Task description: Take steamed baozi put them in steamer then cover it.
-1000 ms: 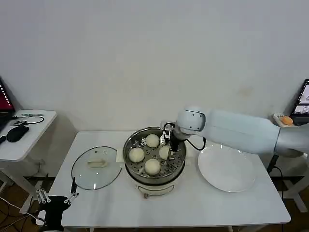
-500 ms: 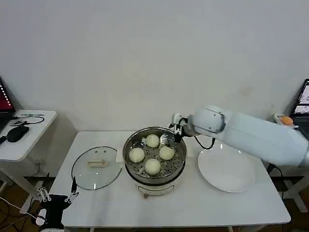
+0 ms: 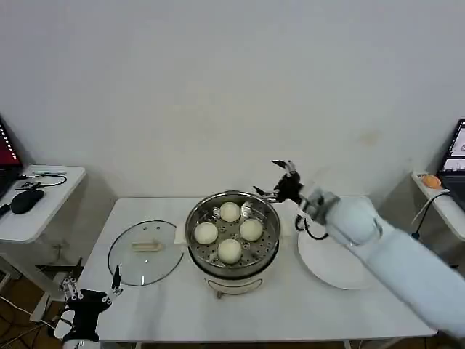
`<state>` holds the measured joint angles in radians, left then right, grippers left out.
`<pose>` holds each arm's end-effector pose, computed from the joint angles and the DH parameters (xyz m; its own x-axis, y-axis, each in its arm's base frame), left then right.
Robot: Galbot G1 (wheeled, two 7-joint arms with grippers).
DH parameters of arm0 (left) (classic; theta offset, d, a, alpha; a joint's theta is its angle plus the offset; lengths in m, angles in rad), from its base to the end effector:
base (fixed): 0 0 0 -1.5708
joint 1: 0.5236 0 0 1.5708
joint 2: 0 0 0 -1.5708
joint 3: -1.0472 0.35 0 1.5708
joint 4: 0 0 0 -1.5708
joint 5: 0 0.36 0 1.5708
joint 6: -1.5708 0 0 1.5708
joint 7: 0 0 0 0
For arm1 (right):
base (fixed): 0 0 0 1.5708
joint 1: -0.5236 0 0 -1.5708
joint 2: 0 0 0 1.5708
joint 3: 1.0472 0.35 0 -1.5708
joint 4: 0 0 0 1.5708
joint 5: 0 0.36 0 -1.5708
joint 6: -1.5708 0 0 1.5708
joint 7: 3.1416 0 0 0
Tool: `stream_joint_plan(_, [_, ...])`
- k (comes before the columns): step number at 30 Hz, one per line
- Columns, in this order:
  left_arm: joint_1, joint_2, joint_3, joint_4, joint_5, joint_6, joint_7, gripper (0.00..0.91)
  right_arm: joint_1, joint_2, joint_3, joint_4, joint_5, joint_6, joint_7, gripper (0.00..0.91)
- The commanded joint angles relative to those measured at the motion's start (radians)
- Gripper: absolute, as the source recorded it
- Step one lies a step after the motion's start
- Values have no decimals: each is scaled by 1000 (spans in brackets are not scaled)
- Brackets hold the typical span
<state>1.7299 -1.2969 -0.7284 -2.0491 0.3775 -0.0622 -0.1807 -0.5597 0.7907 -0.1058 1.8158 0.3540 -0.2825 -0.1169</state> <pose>0.1419 0.1124 -0.3214 -0.9896 -0.1440 0.0012 -0.1070 0.7407 0.6633 0.4046 -0.0386 -0.1605 -0.8303 -0.5406 0.1355 -0.5268 0.6820 -0.5074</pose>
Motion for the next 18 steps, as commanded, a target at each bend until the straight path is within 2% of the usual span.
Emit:
stream_joint_plan(1, [-41, 40, 6, 83, 197, -8, 67, 907, -855, 267, 927, 36, -172, 427, -71, 907])
stream_joint_plan(4, [-82, 58, 21, 136, 320, -6, 52, 907, -966, 380, 1011, 50, -142, 474, -111, 907])
stream_joint_plan(9, [-178, 111, 62, 280, 581, -10, 3, 907, -1093, 494, 1054, 62, -150, 536, -136, 907])
stream_joint_plan(14, [-301, 147, 98, 408, 693, -10, -15, 907, -1126, 524, 1057, 51, -171, 556, -134, 907])
stream_joint_plan(18, [-407, 160, 138, 480, 711, -9, -21, 907, -1132, 536, 1068, 62, -164, 544, -124, 907])
